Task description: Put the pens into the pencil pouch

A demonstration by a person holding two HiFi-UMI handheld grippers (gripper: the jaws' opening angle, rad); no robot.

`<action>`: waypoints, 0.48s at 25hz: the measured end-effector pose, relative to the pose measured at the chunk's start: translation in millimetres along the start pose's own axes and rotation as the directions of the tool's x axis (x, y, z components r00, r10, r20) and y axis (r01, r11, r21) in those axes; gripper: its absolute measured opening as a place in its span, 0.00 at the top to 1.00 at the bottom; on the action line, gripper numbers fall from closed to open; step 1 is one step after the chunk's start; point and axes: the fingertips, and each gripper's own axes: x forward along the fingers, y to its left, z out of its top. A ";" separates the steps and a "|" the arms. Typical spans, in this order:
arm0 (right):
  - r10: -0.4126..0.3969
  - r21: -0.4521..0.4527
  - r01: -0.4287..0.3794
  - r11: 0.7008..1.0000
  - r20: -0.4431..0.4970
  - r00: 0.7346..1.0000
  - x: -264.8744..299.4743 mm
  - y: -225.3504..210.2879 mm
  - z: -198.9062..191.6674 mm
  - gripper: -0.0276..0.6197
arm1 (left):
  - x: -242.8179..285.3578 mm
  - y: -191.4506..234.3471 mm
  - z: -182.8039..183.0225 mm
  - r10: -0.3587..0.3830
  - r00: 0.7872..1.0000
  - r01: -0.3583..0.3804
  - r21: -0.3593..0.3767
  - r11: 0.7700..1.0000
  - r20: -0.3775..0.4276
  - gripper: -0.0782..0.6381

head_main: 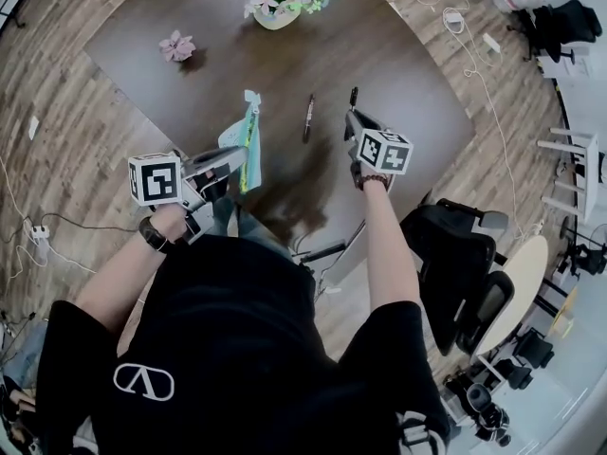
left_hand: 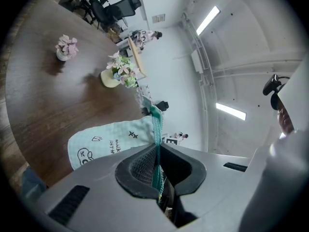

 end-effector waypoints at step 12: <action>0.150 -0.087 -0.124 0.988 0.664 0.732 -221.1 117.3 134.7 0.89 | 35.3 -50.0 8.2 -0.098 0.993 0.100 0.022 0.995 -0.064 0.87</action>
